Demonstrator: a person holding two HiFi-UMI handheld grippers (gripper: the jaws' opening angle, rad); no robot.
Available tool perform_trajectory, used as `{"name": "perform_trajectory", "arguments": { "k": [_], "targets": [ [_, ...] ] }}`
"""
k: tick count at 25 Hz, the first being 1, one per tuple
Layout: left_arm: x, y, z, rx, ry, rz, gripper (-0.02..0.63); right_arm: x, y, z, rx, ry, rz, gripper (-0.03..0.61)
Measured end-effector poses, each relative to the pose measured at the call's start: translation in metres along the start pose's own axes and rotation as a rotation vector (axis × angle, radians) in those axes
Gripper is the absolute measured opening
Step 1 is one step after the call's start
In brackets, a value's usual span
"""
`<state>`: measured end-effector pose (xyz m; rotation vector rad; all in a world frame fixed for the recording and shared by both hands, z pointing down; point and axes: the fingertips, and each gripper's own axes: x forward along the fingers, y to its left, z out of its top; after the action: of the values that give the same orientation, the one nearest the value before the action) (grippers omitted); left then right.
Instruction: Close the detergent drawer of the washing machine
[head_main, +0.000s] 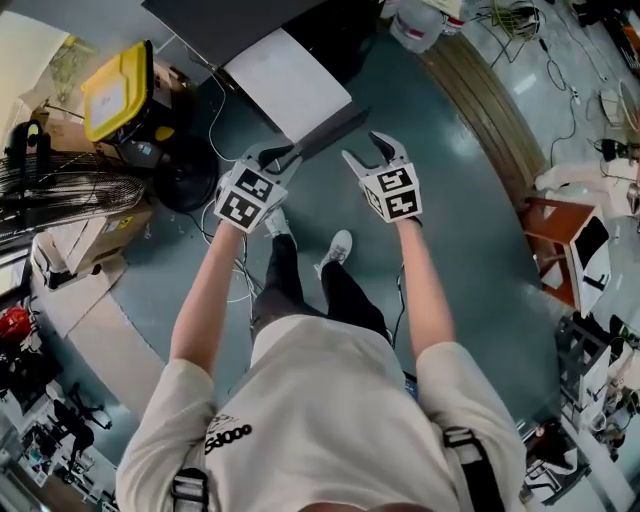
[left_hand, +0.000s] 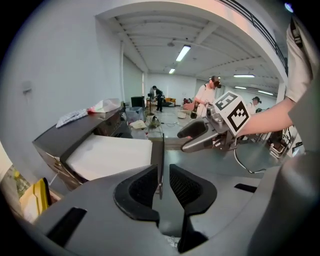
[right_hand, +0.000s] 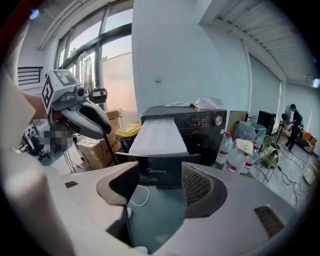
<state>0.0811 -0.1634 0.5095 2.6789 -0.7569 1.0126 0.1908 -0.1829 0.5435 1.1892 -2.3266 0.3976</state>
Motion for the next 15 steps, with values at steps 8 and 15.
{"name": "perform_trajectory", "arguments": {
  "k": [8,15],
  "targets": [
    [0.037,0.012,-0.027,-0.049,0.043,-0.003,0.080,0.046,-0.010,-0.030,-0.020,0.031,0.040,0.239],
    [0.049,0.005,-0.056,-0.078,0.104,-0.002,0.078,0.067,-0.007,-0.042,-0.057,0.040,0.056,0.244]
  ]
}}
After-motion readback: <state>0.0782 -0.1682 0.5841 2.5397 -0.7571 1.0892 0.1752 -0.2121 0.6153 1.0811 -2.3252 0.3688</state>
